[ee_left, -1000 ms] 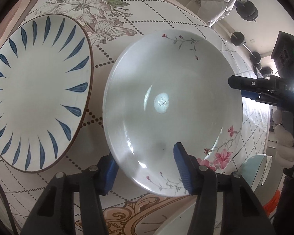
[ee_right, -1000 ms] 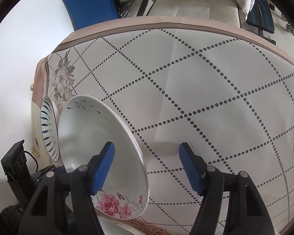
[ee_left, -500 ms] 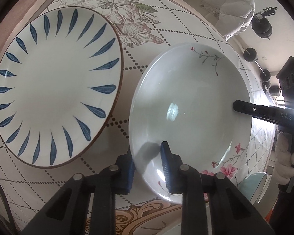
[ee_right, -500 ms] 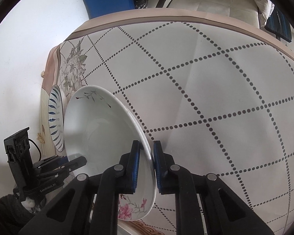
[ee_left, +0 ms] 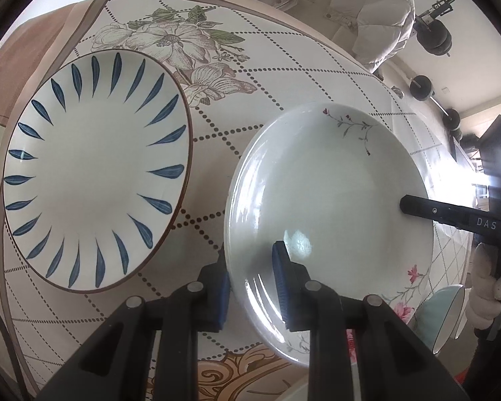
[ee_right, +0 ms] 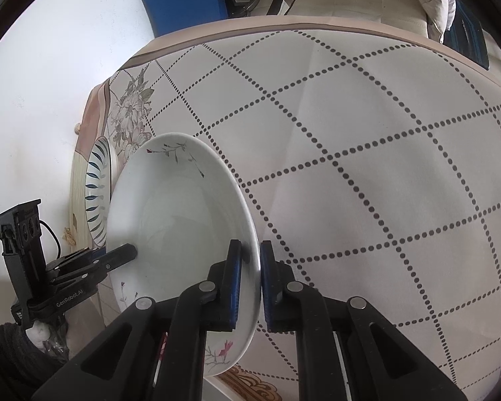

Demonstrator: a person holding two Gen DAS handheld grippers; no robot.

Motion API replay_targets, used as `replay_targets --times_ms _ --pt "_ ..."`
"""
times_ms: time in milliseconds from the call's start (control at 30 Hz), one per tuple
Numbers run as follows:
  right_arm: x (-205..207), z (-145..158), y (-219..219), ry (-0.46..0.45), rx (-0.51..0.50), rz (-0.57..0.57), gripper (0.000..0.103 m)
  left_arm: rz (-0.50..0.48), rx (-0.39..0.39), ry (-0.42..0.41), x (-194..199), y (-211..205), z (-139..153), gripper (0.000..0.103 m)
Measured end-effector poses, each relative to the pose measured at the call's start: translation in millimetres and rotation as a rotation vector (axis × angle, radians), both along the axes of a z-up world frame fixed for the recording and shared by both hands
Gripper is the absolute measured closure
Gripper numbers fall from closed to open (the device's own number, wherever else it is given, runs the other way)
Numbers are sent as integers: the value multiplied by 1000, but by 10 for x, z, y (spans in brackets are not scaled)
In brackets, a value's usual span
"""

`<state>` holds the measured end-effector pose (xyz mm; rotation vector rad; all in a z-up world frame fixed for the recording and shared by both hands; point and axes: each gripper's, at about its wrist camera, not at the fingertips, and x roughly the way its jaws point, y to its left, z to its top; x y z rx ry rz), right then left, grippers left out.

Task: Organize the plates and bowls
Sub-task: 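Lift the pink-flower plate and carry it over the grey-flower plate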

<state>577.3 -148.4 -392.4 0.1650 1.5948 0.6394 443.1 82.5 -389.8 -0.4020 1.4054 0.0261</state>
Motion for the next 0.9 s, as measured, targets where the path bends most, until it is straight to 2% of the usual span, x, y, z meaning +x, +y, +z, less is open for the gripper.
replay_targets --times_ms 467,900 --pt "-253 254 -331 -48 35 -70 92 -68 11 -52 -3 -137 180 82" --pt "-775 726 -674 -93 69 -133 92 -159 28 -117 -271 -341 603 82"
